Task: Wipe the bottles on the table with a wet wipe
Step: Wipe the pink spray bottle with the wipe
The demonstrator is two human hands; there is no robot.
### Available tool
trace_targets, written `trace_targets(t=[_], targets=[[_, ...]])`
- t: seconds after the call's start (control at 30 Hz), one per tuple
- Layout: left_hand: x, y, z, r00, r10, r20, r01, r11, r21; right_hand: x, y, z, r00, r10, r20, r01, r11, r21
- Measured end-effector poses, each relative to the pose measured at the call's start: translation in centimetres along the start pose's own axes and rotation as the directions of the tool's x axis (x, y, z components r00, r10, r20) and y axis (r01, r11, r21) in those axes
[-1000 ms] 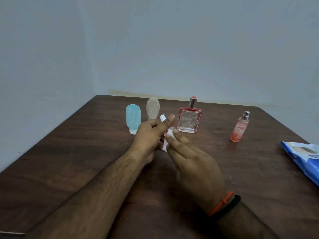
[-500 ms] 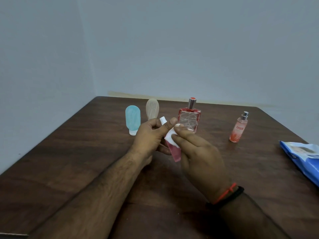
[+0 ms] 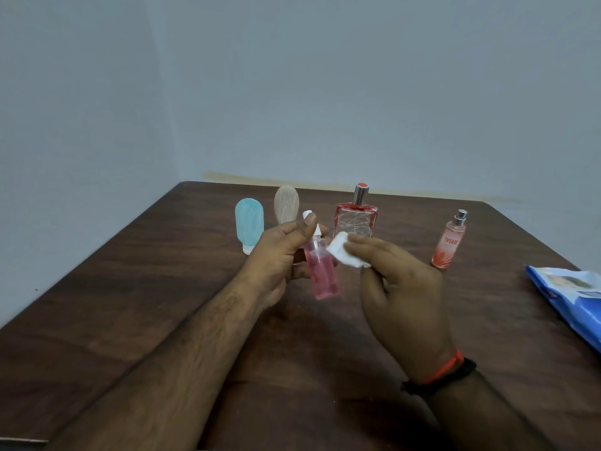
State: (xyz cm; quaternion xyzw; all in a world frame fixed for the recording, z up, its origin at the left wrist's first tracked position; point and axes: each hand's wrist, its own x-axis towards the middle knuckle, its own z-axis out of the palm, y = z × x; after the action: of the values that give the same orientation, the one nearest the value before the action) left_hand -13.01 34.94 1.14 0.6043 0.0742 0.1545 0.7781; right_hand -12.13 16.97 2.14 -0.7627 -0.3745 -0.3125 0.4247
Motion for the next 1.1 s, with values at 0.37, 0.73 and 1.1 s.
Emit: trace_targets(t=[0.37,0.73,1.1], targets=[[-0.4,0.2,-0.1,0.998,-0.062,0.018,0.064,0.986,-0.153,-2.4,-0.1,0.4,0.965,-0.045,0.259,0.066,0.995,-0.074],[-0.5,0.2,0.5,0.998,-0.001,0.058,0.022,0.932,-0.362,0.3,-1.2,1.9,0.992,0.110,0.058,-0.114,0.991,0.067],[0.1,-0.1,-0.2,0.985,0.062,0.159,0.015,0.897,-0.442,-1.8,1.1,0.6,0.941,0.309,0.139,-0.333,0.920,0.207]])
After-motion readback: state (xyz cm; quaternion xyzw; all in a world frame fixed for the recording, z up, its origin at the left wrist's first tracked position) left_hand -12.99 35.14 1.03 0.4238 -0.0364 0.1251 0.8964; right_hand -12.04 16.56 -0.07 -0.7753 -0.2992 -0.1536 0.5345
